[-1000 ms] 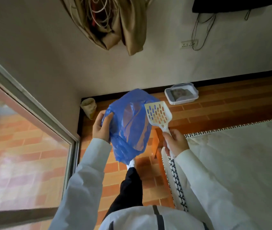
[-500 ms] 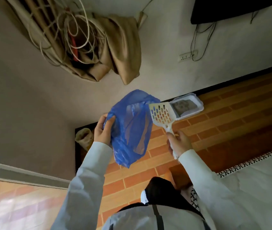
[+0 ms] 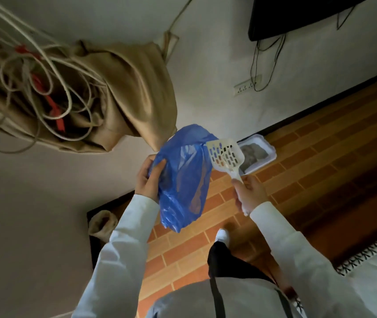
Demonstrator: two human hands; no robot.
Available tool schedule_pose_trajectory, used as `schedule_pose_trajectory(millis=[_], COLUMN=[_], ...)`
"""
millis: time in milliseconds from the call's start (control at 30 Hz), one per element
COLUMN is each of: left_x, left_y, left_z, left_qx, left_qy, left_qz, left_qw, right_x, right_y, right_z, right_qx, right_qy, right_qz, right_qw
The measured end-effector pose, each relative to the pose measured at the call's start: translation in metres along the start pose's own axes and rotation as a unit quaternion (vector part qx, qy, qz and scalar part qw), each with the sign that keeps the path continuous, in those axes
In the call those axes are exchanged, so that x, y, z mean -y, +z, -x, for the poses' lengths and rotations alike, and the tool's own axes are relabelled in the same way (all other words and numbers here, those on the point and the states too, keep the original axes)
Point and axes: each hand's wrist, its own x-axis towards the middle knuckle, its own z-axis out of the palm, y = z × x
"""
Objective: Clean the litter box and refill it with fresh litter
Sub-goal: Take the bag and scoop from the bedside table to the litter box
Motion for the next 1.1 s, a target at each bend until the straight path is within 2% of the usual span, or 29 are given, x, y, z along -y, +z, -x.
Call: schedule_pose_trajectory(millis=[300, 400, 667, 767, 1100], left_x=[0.009, 0.014, 0.035, 0.048, 0.083], left_y=[0.079, 0.108, 0.165, 0.185, 0.235], left_z=[-0.13, -0.161, -0.236, -0.26, -0.335], left_qx=[-0.017, -0.016, 0.006, -0.009, -0.053], left_qy=[-0.048, -0.033, -0.064, -0.071, -0.044], left_qz=[0.029, 0.021, 0.013, 0.022, 0.042], left_qw=[0.998, 0.999, 0.998, 0.997, 0.997], right_x=[0.06, 0.078, 0.12, 0.132, 0.172], right_y=[-0.033, -0.047, -0.084, -0.094, -0.12], right_z=[-0.13, -0.161, -0.236, -0.264, -0.368], right_qx=[-0.024, -0.032, -0.037, -0.039, 0.031], right_qy=[-0.006, -0.001, -0.008, -0.018, -0.014], right_qz=[-0.012, 0.003, 0.009, 0.001, 0.081], right_qw=[1.0, 0.999, 0.999, 0.999, 0.996])
